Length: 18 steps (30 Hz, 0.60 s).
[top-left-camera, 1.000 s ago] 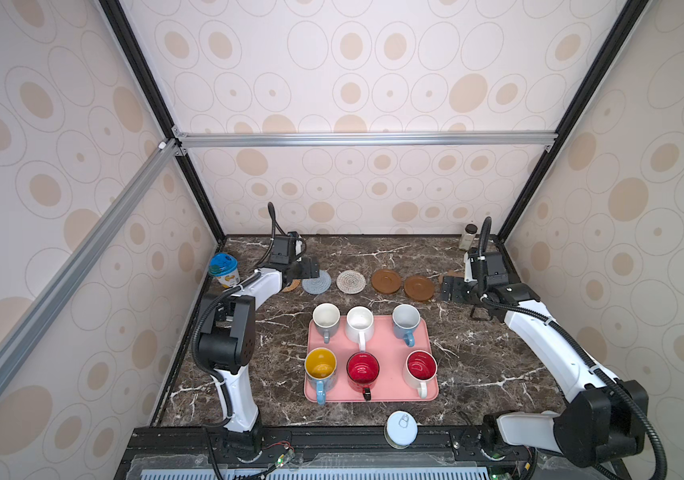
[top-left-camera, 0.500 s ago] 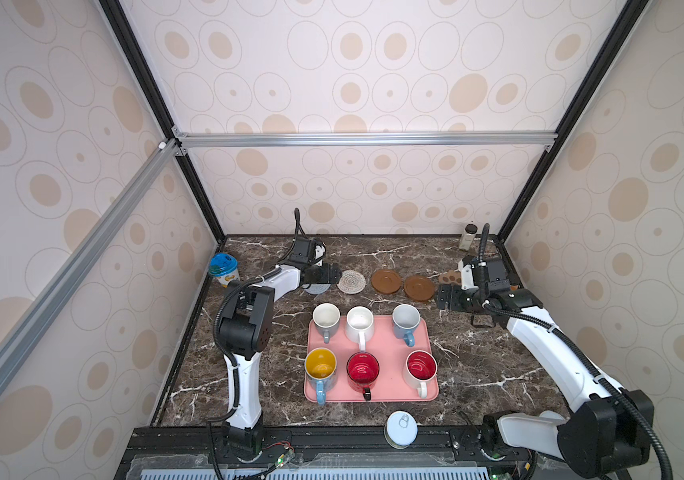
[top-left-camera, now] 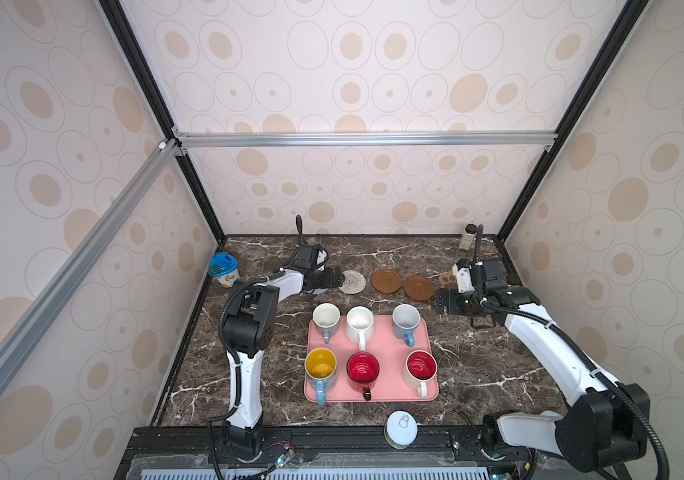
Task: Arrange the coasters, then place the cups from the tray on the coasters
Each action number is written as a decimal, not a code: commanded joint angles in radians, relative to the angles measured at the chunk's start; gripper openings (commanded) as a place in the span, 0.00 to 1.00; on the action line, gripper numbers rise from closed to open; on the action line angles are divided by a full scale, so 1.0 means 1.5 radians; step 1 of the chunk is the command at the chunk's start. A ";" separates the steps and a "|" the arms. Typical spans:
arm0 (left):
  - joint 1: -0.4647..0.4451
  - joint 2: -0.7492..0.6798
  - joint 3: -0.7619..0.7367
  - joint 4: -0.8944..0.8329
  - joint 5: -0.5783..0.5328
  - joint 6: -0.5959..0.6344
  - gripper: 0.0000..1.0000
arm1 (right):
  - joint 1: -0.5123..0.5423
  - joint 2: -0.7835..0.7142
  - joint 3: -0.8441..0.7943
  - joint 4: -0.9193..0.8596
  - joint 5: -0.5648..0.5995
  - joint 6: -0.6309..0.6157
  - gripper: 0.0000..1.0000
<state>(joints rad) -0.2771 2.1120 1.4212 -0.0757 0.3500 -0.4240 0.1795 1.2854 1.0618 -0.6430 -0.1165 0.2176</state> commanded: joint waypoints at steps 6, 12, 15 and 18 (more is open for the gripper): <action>-0.002 0.113 0.102 -0.024 -0.027 -0.007 1.00 | 0.003 0.004 0.038 -0.027 0.009 -0.009 0.99; -0.001 0.186 0.226 -0.059 -0.049 -0.008 1.00 | 0.003 -0.010 0.028 -0.023 0.012 0.000 0.99; -0.001 0.218 0.276 -0.068 -0.040 -0.012 1.00 | 0.003 -0.013 0.026 -0.025 0.007 0.002 0.99; -0.001 0.238 0.309 -0.069 -0.026 -0.019 1.00 | 0.003 -0.018 0.022 -0.025 0.008 0.004 0.99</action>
<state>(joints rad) -0.2771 2.4069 1.8473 -0.0708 0.3016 -0.4267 0.1795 1.2869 1.1049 -0.6624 -0.1085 0.2173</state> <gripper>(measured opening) 0.999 0.986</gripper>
